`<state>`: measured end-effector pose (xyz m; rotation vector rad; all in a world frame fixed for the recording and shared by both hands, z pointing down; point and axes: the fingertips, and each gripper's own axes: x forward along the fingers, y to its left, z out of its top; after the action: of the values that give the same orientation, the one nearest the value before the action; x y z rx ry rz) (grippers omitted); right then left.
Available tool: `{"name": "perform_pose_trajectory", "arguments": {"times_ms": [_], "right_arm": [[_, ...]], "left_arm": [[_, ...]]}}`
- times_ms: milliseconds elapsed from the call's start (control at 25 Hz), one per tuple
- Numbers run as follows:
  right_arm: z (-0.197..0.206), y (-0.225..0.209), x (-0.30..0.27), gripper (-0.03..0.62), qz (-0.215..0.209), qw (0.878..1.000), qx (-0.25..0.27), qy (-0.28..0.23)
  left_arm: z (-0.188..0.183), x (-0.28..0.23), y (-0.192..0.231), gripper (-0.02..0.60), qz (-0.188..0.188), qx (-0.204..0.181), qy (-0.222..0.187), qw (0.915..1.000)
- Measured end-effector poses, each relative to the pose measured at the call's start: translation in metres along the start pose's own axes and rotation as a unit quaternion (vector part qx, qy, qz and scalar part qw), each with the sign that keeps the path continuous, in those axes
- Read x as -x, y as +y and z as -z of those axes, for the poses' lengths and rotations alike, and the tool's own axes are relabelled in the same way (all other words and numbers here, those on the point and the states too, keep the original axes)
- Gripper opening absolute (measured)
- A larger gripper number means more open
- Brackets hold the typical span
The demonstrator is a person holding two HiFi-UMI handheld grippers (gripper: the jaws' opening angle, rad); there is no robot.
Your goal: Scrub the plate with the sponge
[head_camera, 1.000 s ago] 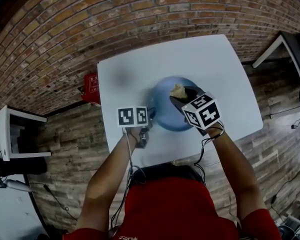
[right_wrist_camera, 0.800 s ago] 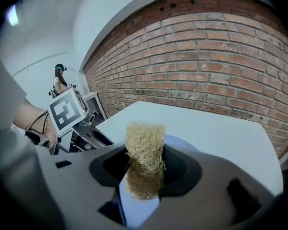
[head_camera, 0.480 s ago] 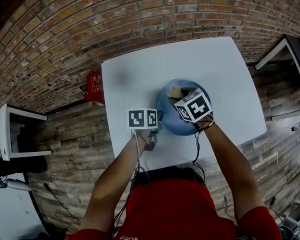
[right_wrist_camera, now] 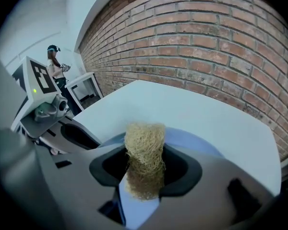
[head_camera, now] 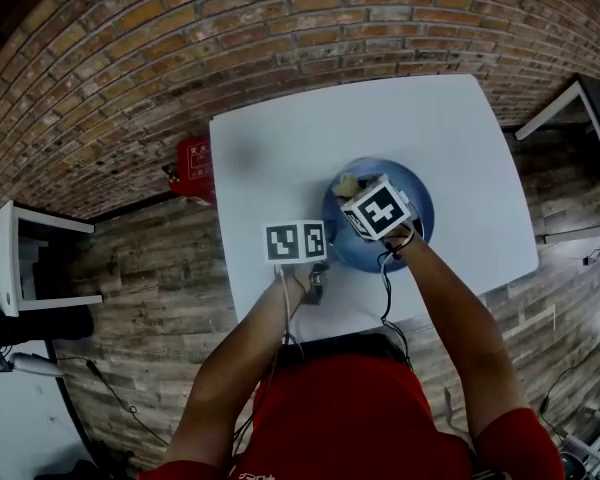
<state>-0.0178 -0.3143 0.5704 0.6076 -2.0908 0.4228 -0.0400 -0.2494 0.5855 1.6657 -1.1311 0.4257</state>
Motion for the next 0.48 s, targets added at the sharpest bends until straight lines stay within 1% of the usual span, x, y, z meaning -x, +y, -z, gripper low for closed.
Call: {"name": "perform_pose_trajectory", "arguments": {"times_ms": [200,360,480], "right_arm": [[-0.001,0.001,-0.007,0.179,0.012,1.000,0.022,0.012],[-0.001,0.008,-0.014,0.181,0.010,0.999,0.035,0.019],[0.000,0.007,-0.015,0.181,0.026,0.998,0.053,0.025]], "left_arm": [[-0.001,0.000,0.001,0.069,0.006,0.002,-0.002,1.0000],[-0.001,0.001,0.002,0.069,0.009,0.005,0.000,0.9999],[-0.002,0.000,0.002,0.069,0.009,0.005,0.000,0.9999]]}}
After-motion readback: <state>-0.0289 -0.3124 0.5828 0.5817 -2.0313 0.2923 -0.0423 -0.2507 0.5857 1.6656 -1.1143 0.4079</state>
